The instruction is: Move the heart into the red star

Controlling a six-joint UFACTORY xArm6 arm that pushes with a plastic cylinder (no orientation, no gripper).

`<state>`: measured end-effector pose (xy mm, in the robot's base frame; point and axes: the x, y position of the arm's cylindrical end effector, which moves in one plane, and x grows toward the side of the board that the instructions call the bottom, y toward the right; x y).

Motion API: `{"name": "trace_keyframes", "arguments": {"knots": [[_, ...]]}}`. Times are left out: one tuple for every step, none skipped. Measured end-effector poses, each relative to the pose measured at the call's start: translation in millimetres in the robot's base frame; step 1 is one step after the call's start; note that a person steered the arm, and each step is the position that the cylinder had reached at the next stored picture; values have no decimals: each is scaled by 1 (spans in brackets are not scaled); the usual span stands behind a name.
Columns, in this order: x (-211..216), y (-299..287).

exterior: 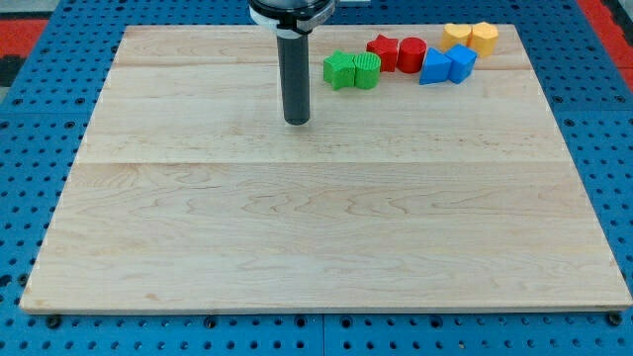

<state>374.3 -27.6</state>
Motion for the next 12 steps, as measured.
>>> {"name": "trace_keyframes", "arguments": {"knots": [[2, 0], [2, 2], [2, 2], [2, 1], [9, 2], [3, 62], [-19, 132], [-60, 223], [-100, 327], [-147, 315], [-171, 286], [-161, 220]]}}
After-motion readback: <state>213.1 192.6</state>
